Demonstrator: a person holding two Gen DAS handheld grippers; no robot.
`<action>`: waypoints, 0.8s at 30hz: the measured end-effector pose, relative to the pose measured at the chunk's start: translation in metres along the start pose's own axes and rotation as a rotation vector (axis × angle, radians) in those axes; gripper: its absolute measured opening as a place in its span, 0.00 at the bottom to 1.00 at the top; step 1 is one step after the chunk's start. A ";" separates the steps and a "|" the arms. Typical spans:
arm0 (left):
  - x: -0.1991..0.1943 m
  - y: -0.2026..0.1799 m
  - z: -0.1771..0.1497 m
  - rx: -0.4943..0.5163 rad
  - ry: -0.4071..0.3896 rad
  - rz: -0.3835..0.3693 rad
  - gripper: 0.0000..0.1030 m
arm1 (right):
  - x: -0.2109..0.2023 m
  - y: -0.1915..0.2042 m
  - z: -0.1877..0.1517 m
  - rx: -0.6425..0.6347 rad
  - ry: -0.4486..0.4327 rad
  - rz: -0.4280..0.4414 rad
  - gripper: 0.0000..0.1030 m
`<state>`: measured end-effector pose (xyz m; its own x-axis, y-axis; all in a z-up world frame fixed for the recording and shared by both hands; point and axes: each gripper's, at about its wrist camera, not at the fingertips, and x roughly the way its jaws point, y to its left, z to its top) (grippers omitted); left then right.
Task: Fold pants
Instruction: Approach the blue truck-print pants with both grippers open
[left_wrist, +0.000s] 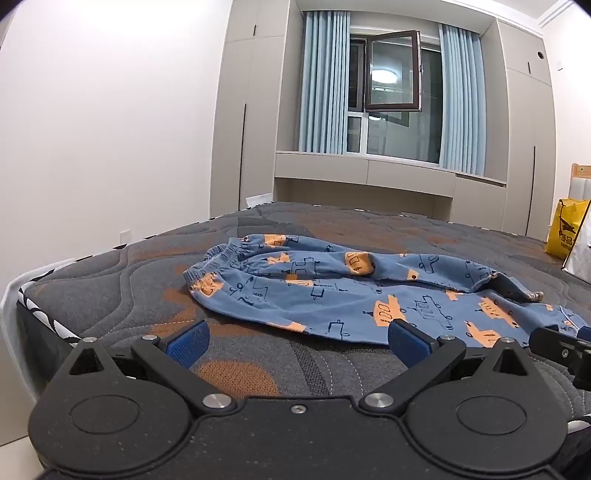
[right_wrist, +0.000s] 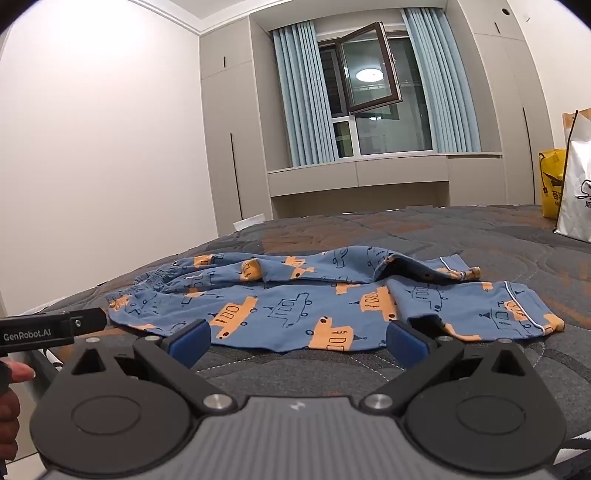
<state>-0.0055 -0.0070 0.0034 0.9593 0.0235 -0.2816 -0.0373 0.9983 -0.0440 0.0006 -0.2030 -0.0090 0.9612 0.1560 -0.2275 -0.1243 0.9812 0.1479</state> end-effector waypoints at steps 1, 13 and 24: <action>0.000 0.000 0.000 0.000 0.001 -0.001 1.00 | 0.000 0.000 0.000 0.001 0.003 -0.002 1.00; 0.002 0.001 0.001 0.002 0.016 0.015 1.00 | -0.001 0.000 0.000 0.012 0.009 -0.023 1.00; 0.006 0.001 0.001 0.007 0.027 0.031 1.00 | -0.001 -0.002 -0.001 0.014 0.021 -0.051 1.00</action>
<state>0.0006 -0.0054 0.0025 0.9498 0.0530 -0.3084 -0.0647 0.9975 -0.0277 0.0000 -0.2050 -0.0105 0.9608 0.1086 -0.2552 -0.0720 0.9862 0.1489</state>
